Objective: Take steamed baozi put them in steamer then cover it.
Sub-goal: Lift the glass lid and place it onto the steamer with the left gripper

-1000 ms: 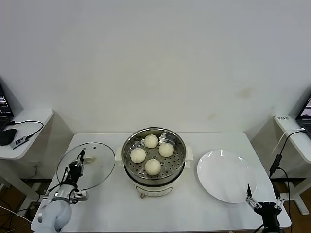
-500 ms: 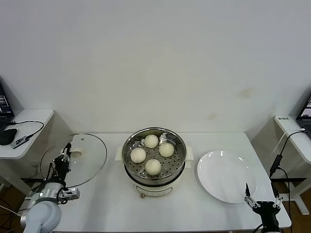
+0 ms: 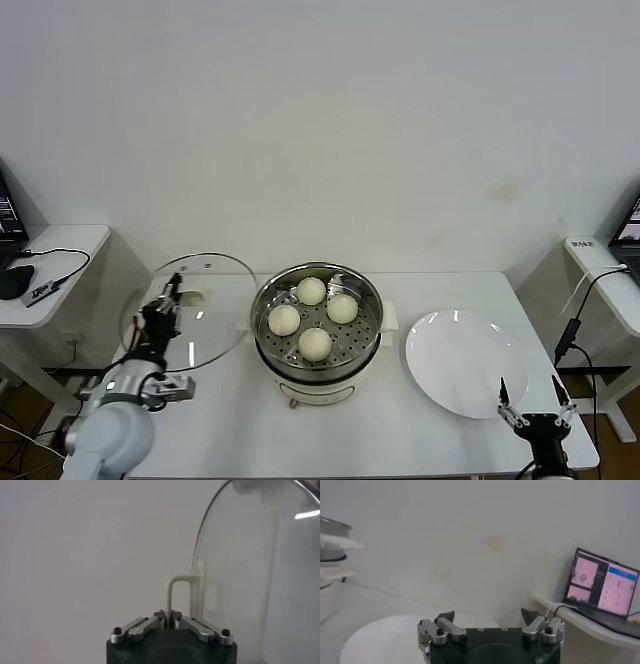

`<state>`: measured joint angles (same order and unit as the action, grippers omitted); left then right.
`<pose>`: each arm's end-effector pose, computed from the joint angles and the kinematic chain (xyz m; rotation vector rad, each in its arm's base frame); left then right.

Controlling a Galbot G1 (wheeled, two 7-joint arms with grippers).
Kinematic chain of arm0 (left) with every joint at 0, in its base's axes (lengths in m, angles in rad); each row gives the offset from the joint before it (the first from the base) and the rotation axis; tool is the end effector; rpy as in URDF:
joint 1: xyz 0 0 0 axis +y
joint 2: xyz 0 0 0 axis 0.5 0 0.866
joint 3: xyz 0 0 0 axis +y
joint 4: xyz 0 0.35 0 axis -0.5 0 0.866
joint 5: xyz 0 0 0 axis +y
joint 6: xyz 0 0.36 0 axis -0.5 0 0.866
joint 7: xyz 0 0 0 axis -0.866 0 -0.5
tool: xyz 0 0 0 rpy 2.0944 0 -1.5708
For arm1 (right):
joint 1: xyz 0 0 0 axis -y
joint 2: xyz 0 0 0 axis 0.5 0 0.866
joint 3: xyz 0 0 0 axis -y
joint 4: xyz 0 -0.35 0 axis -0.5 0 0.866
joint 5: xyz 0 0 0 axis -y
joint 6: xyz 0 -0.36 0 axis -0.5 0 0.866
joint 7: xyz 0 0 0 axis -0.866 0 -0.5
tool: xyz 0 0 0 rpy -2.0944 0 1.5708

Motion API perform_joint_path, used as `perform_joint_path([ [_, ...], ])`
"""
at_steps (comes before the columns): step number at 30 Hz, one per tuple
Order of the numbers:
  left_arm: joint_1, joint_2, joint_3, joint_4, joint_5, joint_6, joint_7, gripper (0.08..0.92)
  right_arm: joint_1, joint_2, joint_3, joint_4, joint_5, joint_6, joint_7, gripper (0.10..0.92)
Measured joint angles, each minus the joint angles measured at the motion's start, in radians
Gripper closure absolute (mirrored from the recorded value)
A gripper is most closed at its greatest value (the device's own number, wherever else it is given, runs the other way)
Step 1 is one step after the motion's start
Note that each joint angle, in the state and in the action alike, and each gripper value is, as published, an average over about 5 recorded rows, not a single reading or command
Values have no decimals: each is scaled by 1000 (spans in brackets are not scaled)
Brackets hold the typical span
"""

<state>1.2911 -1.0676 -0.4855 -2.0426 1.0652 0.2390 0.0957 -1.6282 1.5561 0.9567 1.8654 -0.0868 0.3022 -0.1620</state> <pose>0.2701 0.0792 -0.2415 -0.0326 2.2501 2.1201 0.1278 -0.1482 -0.3750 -0.2588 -3.0619 0.5149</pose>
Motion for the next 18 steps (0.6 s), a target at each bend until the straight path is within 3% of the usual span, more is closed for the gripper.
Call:
perform_joint_path([
  [18,-183,-204,298,16,296,153,209,858,24,17,-52,-31,-148,2,25,203],
])
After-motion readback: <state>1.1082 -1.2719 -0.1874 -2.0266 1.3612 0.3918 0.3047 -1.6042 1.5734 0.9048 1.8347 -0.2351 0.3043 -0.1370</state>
